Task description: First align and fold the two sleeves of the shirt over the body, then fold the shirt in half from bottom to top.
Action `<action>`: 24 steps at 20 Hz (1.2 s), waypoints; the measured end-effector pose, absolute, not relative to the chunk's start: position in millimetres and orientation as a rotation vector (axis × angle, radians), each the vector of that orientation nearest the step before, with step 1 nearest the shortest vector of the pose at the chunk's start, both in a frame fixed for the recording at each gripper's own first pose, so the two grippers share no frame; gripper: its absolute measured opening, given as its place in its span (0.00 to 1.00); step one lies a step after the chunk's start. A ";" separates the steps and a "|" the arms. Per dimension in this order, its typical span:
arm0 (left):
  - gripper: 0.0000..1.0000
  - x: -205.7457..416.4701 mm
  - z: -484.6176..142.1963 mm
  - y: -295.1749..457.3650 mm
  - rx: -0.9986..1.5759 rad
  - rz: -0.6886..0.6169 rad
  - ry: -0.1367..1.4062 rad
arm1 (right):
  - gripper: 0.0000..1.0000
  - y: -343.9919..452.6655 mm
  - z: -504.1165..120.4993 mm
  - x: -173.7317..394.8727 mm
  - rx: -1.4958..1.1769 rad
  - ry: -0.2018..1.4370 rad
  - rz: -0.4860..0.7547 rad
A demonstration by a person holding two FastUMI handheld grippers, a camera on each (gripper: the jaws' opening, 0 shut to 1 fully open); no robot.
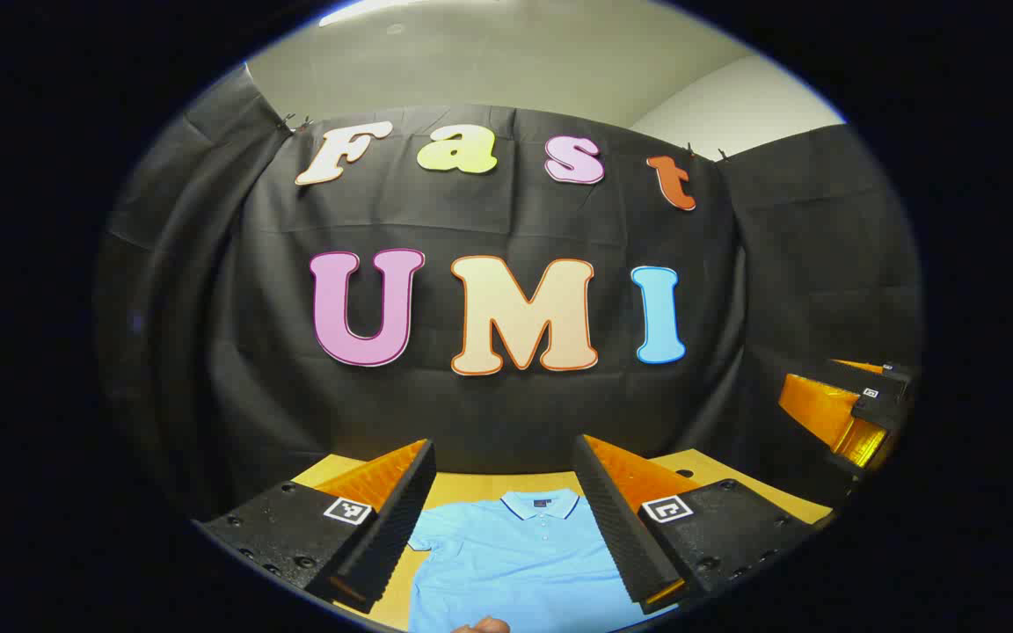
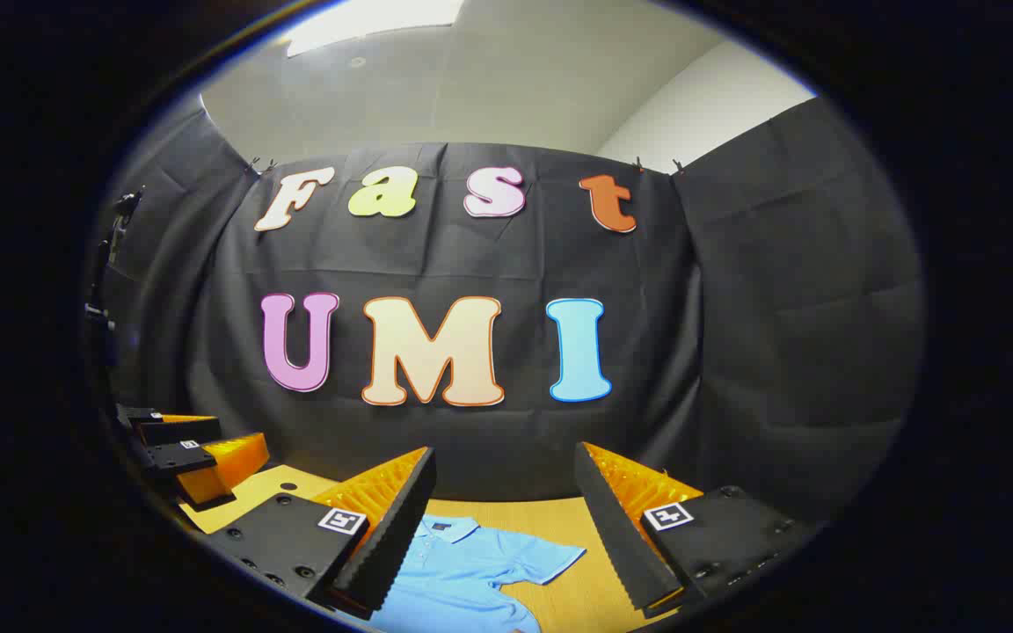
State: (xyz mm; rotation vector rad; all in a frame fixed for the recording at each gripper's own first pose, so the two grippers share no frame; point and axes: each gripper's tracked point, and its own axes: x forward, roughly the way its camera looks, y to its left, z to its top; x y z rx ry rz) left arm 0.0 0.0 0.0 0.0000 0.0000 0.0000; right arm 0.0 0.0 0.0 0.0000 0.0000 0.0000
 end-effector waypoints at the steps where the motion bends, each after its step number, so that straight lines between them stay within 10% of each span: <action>1: 0.95 0.7 -1.9 1.1 0.006 0.003 0.003 | 0.98 -0.3 1.5 1.2 -0.002 -0.002 0.001; 24: 0.95 15.5 0.5 12.3 0.030 0.007 -0.009 | 0.98 -18.9 -26.8 60.9 -0.032 0.042 -0.028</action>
